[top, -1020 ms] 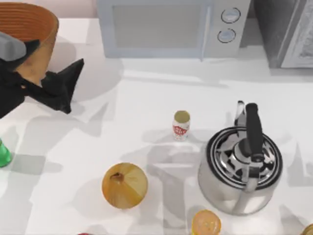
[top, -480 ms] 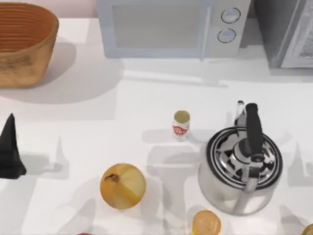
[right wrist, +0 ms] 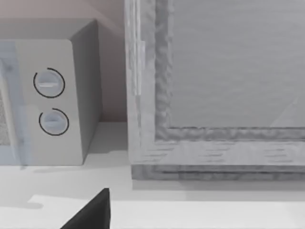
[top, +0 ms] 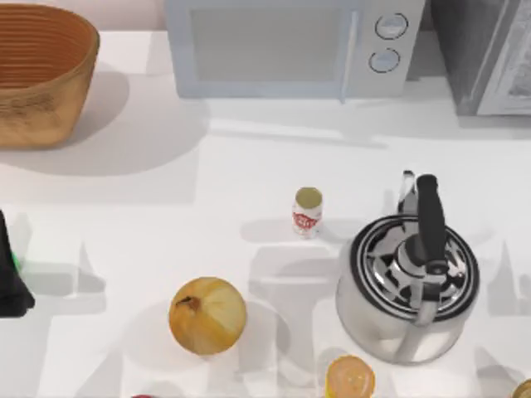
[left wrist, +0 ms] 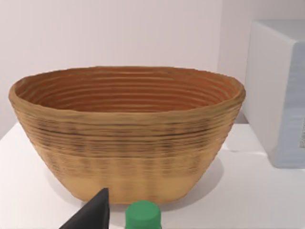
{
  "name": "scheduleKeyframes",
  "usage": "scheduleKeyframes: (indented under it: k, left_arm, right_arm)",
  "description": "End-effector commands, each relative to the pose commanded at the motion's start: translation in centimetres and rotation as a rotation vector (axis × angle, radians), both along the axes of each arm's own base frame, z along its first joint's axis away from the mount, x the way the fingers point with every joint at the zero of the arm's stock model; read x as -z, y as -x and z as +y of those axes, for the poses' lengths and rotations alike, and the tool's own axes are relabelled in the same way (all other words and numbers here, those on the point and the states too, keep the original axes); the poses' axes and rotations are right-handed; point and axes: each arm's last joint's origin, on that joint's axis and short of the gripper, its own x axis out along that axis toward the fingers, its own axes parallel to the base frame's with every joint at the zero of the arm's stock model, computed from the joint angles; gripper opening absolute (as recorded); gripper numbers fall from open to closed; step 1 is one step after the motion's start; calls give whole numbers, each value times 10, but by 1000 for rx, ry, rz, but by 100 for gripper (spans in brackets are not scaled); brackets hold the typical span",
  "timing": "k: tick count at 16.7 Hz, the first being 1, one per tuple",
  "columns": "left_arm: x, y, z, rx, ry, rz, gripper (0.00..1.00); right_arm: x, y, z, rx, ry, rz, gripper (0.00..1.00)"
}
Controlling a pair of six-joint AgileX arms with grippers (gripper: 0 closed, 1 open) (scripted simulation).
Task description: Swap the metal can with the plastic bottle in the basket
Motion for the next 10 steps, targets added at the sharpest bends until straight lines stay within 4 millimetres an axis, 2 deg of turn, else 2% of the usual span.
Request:
scheduleKeyframes:
  k: [6, 10]
  left_arm:
    - [-1, -2, 1, 4, -4, -1, 100]
    - [-2, -14, 5, 2, -21, 5, 100]
  right_arm:
    - [0, 0, 0, 0, 0, 0, 100]
    - [0, 0, 0, 0, 0, 0, 100]
